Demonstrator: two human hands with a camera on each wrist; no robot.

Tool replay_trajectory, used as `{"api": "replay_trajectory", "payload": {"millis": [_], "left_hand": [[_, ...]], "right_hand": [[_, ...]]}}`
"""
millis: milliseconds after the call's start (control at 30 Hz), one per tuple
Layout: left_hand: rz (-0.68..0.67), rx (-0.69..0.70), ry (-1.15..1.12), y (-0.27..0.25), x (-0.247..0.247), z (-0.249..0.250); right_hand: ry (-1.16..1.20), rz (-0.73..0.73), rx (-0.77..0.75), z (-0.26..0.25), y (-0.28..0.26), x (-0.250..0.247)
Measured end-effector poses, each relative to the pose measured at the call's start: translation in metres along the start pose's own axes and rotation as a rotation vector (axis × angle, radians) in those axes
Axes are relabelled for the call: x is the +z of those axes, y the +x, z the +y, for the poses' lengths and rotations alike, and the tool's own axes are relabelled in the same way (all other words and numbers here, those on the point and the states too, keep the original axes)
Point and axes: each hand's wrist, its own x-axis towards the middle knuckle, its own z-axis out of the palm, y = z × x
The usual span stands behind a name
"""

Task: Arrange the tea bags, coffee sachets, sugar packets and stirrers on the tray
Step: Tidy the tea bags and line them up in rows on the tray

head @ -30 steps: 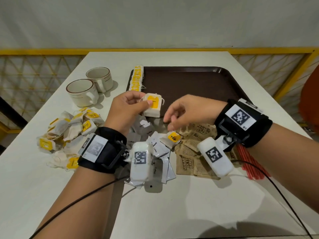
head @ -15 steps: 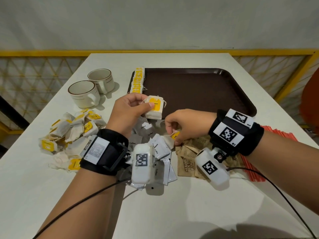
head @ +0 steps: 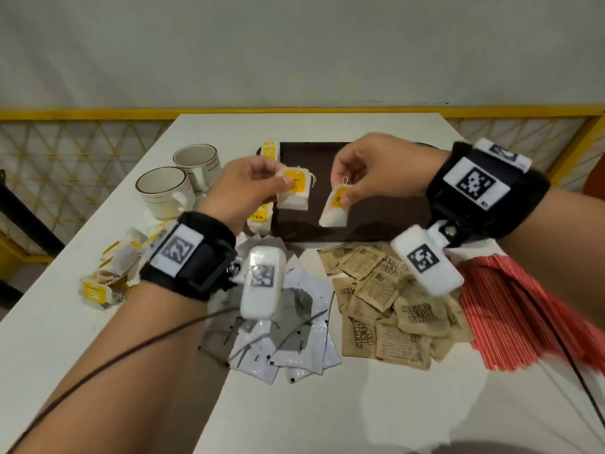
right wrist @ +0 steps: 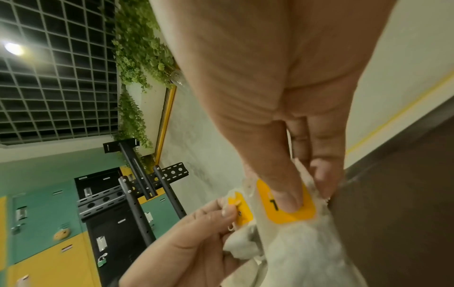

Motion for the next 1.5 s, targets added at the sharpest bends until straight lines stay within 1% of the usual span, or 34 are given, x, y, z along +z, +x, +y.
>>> {"api": "replay_trajectory", "payload": {"millis": [133,233,333,467,533,600,733,833,933,1033,1167,1233,1333,1400,1500], "left_hand": [[-0.048,-0.013,0.217,0.054,-0.012,0.021],[-0.082,-0.067,0.431,0.101,-0.019,0.023],[-0.094,-0.121,0.548,0.143,-0.023,0.021],[-0.132,-0.16,0.629,0.189,-0.026,0.018],[-0.173,-0.18,0.676,0.209,-0.024,0.014],[-0.213,-0.179,0.77,0.227,-0.02,0.008],[-0.298,-0.178,0.933,0.254,-0.016,-0.004],[-0.358,-0.204,0.98,0.27,-0.015,-0.009],[-0.379,-0.162,1.077,0.28,-0.015,-0.011],[-0.399,-0.138,1.103,0.286,-0.016,-0.016],[-0.395,-0.116,1.09,0.288,-0.019,-0.021],[-0.391,-0.097,1.077,0.289,-0.023,-0.021],[-0.38,-0.106,0.994,0.292,-0.031,-0.023],[-0.362,-0.119,0.949,0.293,-0.034,-0.024],[-0.363,-0.117,0.936,0.294,-0.034,-0.027]], "right_hand": [[0.138,0.077,-0.005,0.007,0.046,-0.018],[0.216,0.106,0.011,0.016,0.086,-0.029],[0.172,0.102,0.019,0.025,0.122,-0.034],[0.16,0.106,0.055,0.041,0.163,-0.034],[0.192,0.11,0.077,0.049,0.18,-0.029],[0.233,0.13,0.084,0.058,0.196,-0.023],[0.226,0.107,0.081,0.073,0.224,-0.018],[0.231,0.103,0.1,0.081,0.239,-0.015],[0.259,0.103,0.117,0.089,0.249,-0.008],[0.251,0.146,0.115,0.094,0.251,0.001],[0.163,0.247,0.129,0.103,0.254,0.009],[0.189,0.3,0.14,0.108,0.253,0.01],[0.3,0.362,0.153,0.112,0.248,0.01],[0.399,0.365,0.189,0.113,0.242,0.012],[0.468,0.303,0.227,0.115,0.24,0.019]]}}
